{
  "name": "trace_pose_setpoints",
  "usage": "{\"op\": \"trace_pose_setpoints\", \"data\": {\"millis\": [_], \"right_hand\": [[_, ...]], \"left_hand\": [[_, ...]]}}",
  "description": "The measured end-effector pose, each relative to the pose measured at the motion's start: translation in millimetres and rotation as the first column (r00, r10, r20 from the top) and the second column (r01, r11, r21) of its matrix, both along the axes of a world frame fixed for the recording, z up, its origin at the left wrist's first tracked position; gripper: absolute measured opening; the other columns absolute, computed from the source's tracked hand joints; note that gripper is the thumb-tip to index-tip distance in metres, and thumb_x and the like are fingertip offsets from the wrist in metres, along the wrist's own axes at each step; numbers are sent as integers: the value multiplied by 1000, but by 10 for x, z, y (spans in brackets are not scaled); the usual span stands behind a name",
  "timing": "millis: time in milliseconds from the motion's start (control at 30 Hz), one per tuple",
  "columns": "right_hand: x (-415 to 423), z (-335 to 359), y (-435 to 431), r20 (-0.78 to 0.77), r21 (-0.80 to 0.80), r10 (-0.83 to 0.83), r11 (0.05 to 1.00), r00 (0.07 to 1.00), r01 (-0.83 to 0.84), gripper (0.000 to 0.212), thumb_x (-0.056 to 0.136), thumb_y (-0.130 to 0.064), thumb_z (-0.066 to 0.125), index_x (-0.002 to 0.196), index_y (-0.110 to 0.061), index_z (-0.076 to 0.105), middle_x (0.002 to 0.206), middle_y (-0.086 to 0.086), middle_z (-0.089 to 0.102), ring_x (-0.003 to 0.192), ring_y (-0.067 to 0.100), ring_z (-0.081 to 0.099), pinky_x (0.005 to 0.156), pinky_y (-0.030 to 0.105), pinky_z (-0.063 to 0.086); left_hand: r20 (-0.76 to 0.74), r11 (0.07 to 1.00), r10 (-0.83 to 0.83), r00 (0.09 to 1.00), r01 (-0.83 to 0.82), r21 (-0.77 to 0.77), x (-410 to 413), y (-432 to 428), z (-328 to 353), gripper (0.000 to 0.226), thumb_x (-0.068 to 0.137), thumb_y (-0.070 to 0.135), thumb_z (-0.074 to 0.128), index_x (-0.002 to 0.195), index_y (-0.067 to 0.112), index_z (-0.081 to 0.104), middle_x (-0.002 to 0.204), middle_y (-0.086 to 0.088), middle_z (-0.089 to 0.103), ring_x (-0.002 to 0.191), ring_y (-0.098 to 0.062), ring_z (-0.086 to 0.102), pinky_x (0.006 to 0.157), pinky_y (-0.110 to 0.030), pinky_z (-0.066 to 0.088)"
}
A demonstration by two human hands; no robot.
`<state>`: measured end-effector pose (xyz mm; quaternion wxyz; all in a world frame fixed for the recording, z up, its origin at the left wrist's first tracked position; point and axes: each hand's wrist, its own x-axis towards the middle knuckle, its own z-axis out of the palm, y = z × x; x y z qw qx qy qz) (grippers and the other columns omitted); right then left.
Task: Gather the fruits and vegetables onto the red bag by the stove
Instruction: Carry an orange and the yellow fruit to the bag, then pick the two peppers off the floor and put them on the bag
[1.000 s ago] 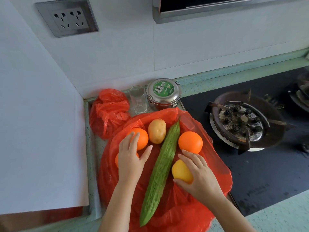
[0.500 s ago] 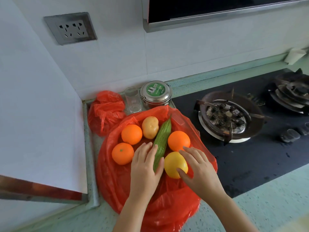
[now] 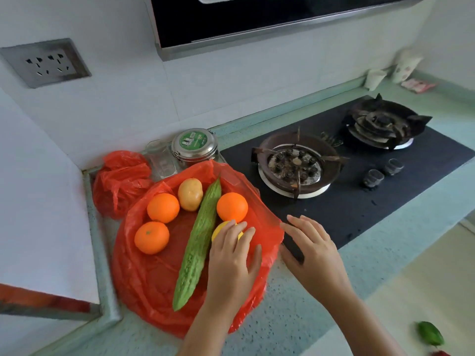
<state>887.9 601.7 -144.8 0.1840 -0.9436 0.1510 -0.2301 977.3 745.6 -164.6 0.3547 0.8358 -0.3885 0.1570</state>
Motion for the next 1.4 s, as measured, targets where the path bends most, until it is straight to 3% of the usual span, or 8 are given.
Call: {"op": "trace_pose_setpoints", "data": {"millis": [467, 667, 933, 1067, 1400], "right_hand": [[-1871, 370, -69, 98, 8, -383, 923, 919, 384, 38, 83, -37, 46, 109, -14, 63, 116, 4, 62, 114, 27, 50, 90, 42, 45], [-2660, 457, 60, 159, 17, -497, 865, 853, 501, 32, 80, -26, 58, 107, -11, 64, 114, 8, 63, 112, 32, 52, 89, 46, 46], [-3691, 432, 266, 178, 44, -659, 747, 731, 663, 32, 81, -28, 56, 108, -12, 63, 116, 8, 62, 113, 33, 51, 87, 49, 47], [-4224, 390, 377, 177, 52, -735, 671, 654, 740, 32, 82, -30, 53, 107, -13, 64, 115, 7, 63, 113, 33, 51, 87, 48, 47], [-5134, 350, 337, 184, 32, -862, 486, 473, 873, 30, 77, -24, 60, 104, -11, 64, 111, 9, 64, 109, 34, 54, 88, 45, 47]], "left_hand": [[49, 936, -349, 936, 351, -31, -1457, -513, 408, 31, 88, 27, 48, 104, 6, 64, 109, -10, 64, 115, -21, 47, 98, -29, 32], [83, 889, -458, 885, 458, 21, -2100, -563, 544, 33, 87, 28, 47, 105, 7, 65, 109, -9, 65, 111, -23, 52, 95, -35, 41], [79, 788, -615, 784, 609, 91, -3013, -651, 587, 34, 86, 30, 46, 106, 10, 64, 110, -8, 65, 111, -26, 55, 95, -35, 38], [57, 716, -698, 714, 695, 67, -3471, -719, 557, 32, 85, 29, 47, 105, 10, 63, 109, -7, 65, 114, -21, 49, 99, -26, 29], [75, 580, -814, 576, 813, 56, -4257, -1108, 473, 33, 83, 28, 48, 104, 8, 64, 107, -9, 65, 112, -21, 46, 95, -30, 33]]}}
